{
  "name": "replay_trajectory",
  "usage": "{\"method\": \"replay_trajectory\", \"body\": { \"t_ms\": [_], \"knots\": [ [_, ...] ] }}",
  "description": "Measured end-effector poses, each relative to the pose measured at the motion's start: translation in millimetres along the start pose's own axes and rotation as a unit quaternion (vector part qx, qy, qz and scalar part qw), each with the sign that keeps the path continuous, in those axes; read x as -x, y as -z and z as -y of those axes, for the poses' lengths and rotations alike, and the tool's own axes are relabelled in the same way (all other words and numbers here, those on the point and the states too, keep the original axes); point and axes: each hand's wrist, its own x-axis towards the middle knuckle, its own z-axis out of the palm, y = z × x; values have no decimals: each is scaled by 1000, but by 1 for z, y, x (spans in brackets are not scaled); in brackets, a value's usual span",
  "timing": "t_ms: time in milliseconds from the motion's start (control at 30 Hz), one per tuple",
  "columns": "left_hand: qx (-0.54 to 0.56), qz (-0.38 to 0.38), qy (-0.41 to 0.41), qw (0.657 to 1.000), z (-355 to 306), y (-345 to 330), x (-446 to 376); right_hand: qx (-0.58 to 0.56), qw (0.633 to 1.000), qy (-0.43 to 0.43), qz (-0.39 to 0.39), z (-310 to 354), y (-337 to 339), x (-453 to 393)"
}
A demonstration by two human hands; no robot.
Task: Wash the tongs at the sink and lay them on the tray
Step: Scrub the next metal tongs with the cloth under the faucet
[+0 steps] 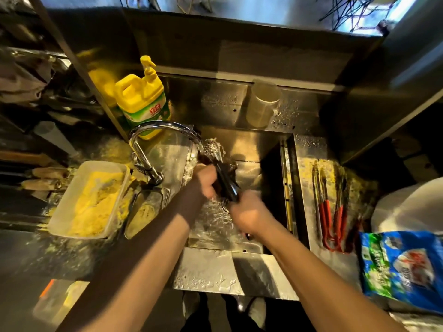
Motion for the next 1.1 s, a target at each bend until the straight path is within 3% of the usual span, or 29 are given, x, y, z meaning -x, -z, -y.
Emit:
{"method": "replay_trajectory", "body": {
  "t_ms": [300, 400, 667, 767, 1000, 1033, 1100],
  "knots": [
    [17, -62, 7, 998, 14, 5, -17, -2, 1000, -5, 21, -7, -6, 3],
    [-14, -35, -10, 999, 17, 1, -15, -10, 1000, -12, -1, -10, -3, 0],
    [10, -37, 0, 999, 20, -6, -21, -18, 999, -28, 30, -11, -2, -5],
    [-46, -39, -7, 998, 17, -7, -21, -36, 999, -29, -5, -14, -1, -7],
    [1, -22, 0, 1000, 23, -15, -27, -16, 1000, -2, 6, -13, 11, -10],
    [20, -40, 4, 999, 22, -11, -28, -21, 1000, -4, 22, -16, 11, -3],
    [36, -143, -16, 989, 12, 5, -40, -51, 997, -22, 48, -31, 20, 15]
  ]
}}
